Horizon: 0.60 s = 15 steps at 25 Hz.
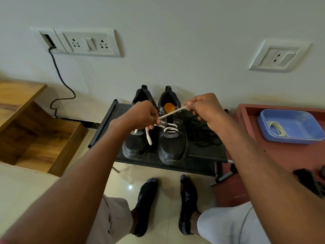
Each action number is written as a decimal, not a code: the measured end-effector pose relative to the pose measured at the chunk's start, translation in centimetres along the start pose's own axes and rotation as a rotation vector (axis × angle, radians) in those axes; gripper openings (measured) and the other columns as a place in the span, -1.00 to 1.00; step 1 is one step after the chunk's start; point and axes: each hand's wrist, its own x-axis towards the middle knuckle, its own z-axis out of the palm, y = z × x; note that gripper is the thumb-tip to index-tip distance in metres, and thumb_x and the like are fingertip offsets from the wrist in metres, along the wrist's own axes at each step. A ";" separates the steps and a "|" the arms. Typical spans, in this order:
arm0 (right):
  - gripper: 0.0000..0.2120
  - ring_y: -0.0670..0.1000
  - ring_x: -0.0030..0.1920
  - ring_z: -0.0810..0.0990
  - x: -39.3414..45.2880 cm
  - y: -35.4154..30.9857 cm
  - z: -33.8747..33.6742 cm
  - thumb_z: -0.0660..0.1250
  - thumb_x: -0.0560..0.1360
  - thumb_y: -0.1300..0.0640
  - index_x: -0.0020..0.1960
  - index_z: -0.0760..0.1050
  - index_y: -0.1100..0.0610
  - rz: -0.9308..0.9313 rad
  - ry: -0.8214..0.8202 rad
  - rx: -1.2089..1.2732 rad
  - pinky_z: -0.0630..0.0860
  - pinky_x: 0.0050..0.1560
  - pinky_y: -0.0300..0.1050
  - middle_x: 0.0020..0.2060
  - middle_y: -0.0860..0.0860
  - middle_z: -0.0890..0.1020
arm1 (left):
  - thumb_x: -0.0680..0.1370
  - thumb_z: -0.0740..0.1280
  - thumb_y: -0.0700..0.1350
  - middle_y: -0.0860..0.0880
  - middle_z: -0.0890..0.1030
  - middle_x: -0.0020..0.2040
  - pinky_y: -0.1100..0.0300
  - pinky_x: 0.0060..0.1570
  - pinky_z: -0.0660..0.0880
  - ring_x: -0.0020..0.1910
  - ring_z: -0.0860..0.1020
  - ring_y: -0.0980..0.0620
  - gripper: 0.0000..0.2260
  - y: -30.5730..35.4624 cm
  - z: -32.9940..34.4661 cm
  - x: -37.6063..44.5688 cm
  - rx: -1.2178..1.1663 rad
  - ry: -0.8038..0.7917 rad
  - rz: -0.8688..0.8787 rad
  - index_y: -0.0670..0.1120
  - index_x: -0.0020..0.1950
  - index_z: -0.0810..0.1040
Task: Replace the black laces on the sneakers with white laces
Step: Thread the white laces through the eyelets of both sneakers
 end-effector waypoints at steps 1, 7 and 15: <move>-0.79 -0.07 -0.35 0.51 0.1 0.0 0.3 0.34 0.59 0.33 -0.09 0.71 0.11 0.006 -0.024 -0.044 0.38 -0.46 -0.27 -0.18 0.12 0.71 | 0.59 0.47 -0.07 -0.04 0.71 -0.22 0.26 -0.21 0.48 -0.25 0.61 0.09 -0.89 -0.1 0.1 0.0 0.044 0.012 0.009 -0.10 -0.03 0.72; -0.94 -0.05 -0.33 0.62 -0.2 -0.7 2.3 0.45 0.59 0.22 -0.05 0.68 0.13 -0.060 -0.107 -0.008 0.44 -0.42 -0.23 -0.23 0.09 0.75 | 0.59 0.47 -0.21 -0.14 0.74 -0.15 0.29 -0.12 0.61 -0.16 0.73 0.01 -0.86 1.3 -0.1 0.4 -0.440 0.096 0.082 -0.26 0.09 0.68; -0.89 -0.06 -0.31 0.67 0.4 -1.1 4.0 0.40 0.61 0.21 -0.05 0.69 0.09 -0.069 -0.093 -0.049 0.50 -0.38 -0.18 -0.25 0.03 0.74 | 0.62 0.44 -0.11 -0.11 0.75 -0.15 0.28 -0.34 0.47 -0.21 0.71 0.04 -0.85 1.3 -0.1 0.6 -0.557 0.057 -0.013 -0.18 0.11 0.67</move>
